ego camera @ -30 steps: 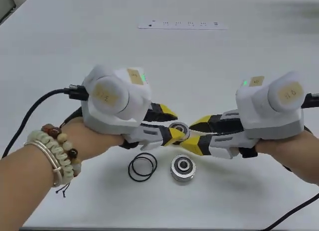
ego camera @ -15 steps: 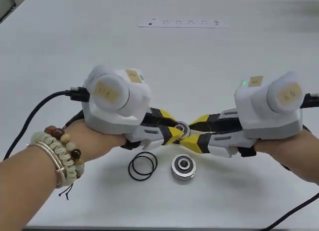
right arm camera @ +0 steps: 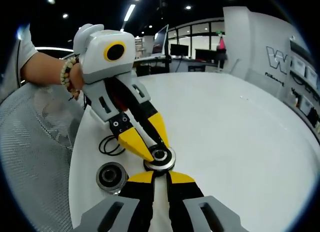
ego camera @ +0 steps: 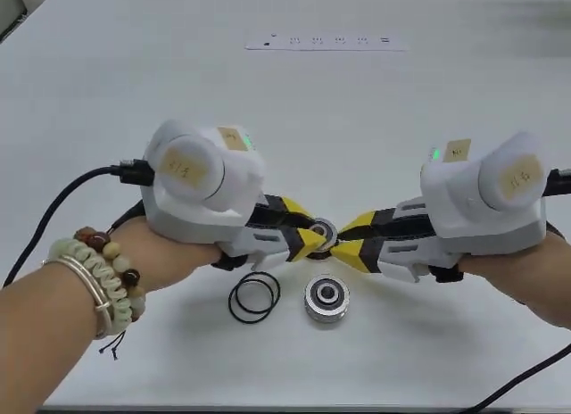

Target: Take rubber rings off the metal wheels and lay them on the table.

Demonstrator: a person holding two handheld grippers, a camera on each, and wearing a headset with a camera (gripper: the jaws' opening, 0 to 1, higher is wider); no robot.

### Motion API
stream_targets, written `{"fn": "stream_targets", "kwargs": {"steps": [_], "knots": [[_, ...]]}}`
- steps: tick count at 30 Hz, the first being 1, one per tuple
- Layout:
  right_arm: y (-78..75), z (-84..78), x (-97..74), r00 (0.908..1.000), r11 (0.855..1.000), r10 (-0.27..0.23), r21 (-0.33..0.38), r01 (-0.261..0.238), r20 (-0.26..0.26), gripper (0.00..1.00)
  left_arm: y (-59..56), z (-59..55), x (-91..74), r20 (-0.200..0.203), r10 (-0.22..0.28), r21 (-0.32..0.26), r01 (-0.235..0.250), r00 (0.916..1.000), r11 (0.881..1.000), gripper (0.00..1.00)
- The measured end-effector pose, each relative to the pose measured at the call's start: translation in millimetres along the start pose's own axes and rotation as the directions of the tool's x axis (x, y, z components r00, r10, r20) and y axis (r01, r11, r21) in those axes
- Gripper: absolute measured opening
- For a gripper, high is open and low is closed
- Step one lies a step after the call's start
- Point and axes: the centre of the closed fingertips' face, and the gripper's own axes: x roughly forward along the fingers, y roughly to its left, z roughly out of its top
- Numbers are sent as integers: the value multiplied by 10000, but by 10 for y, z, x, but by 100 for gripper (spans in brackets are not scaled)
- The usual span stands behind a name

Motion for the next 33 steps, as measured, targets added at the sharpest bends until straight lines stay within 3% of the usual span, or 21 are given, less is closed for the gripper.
{"fn": "stream_targets", "kwargs": {"steps": [2, 8, 11, 14, 19, 22, 23, 24, 26, 27, 28, 33], "knots": [[-36, -7, -9, 9999, 9999, -135, 84, 135, -17, 0, -6, 0, -1, 7, -21, -1, 21, 10000, 10000, 14], [-43, -23, -11, 9996, 9983, -258, 512, 265, -143, 0, -13, -6, -5, -34, -5, 62, 5, 10000, 10000, 14], [-65, -29, -24, 9994, 9871, -287, 1568, 311, -171, 0, -16, -10, -8, -50, -10, 110, 11, 10000, 9999, 14], [-82, -2, -50, 9995, 9699, -282, 2423, 244, 122, 0, -19, -11, -11, -74, -11, 144, 12, 10000, 9999, 14], [-88, -13, -66, 9979, 9301, -250, 3673, 15, 593, 0, -34, -14, -15, -81, -55, 198, 56, 10000, 9998, 14], [-81, -5, -72, 9954, 8740, -201, 4852, -280, 936, 0, -37, -16, -15, -81, -67, 213, 69, 9999, 9997, 14], [-88, 3, -79, 9933, 8473, -190, 5292, -445, 1141, 0, -37, -16, -15, -79, -68, 213, 70, 9999, 9997, 14], [-89, 16, -86, 9911, 8325, -185, 5510, -578, 1319, 0, -37, -16, -15, -72, -72, 219, 73, 9999, 9997, 14], [-86, 68, -104, 9841, 7841, -186, 6133, -951, 1764, 0, -39, -16, -14, -73, -75, 207, 76, 9999, 9998, 14], [-74, 48, -101, 9858, 7748, -138, 6249, -954, 1676, 0, -42, -16, -14, -69, -87, 204, 89, 9999, 9998, 14], [-85, 36, -97, 9861, 7838, -171, 6146, -892, 1650, 0, -44, -16, -13, -75, -91, 213, 93, 9999, 9997, 14], [-36, 80, -96, 9856, 7827, -61, 6143, -1003, 1687, 0, -53, -20, -16, -101, -110, 234, 112, 9999, 9997, 14]]}}
